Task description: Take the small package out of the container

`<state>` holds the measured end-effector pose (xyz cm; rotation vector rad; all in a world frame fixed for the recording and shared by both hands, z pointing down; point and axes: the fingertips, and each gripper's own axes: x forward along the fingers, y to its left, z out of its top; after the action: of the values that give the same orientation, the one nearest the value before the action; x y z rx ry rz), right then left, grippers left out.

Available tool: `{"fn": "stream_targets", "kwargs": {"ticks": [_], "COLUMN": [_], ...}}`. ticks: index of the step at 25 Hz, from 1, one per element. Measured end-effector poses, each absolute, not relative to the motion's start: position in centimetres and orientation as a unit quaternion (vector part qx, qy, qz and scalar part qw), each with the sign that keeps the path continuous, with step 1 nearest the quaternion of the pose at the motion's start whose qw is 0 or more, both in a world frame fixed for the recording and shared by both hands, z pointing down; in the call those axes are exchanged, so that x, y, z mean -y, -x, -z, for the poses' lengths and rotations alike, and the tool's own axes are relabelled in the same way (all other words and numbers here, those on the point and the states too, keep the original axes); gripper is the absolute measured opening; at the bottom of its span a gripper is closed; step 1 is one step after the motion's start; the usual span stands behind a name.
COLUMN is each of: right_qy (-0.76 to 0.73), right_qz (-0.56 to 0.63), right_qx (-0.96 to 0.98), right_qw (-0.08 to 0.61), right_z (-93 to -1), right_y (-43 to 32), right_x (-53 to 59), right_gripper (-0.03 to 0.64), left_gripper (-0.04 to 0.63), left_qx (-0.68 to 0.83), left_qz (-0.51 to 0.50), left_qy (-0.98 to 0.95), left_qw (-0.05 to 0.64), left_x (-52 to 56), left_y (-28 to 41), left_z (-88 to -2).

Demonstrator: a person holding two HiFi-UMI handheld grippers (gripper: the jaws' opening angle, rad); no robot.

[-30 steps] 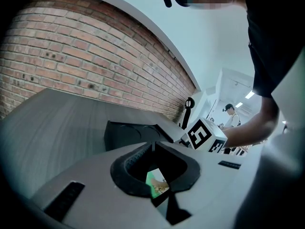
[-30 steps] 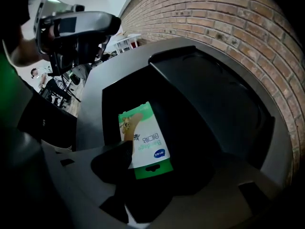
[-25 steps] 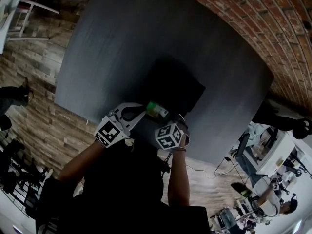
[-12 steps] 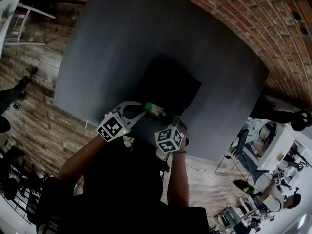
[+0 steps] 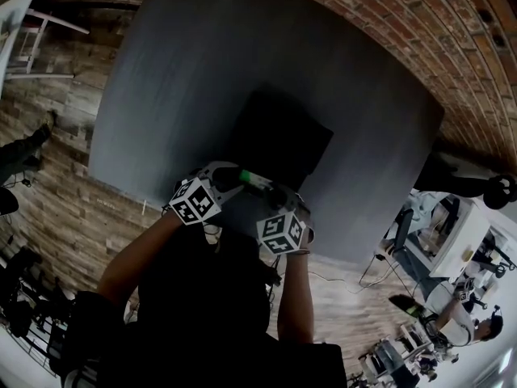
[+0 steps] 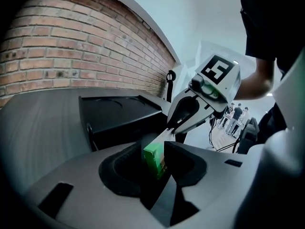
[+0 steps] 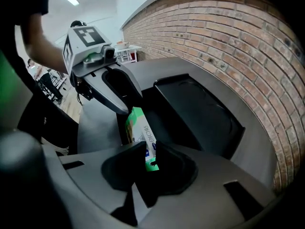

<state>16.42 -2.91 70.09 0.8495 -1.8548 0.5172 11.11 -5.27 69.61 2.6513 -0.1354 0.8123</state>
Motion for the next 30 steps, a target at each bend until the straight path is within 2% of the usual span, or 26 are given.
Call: {"fn": "stream_targets", "kwargs": {"ticks": [6, 19, 30], "right_qy": [-0.348, -0.329, -0.322], "right_qz": [-0.214, -0.206, -0.2], "right_qx": [0.77, 0.79, 0.798], "right_qw": [0.491, 0.475, 0.468], "right_z": [-69.9, -69.6, -69.4], "right_y": [-16.4, -16.4, -16.6], "right_x": [2.7, 1.7, 1.6], "right_gripper": [0.075, 0.066, 0.063], "left_gripper": [0.15, 0.152, 0.143], "left_qx": [0.039, -0.004, -0.022], "left_qz": [-0.296, -0.367, -0.379], "left_qy": [-0.938, -0.927, -0.924], "left_qw": [0.175, 0.078, 0.046], "left_x": [5.3, 4.0, 3.8], "left_y": [-11.3, -11.8, -12.2], "left_z": [-70.1, -71.2, -71.1]}}
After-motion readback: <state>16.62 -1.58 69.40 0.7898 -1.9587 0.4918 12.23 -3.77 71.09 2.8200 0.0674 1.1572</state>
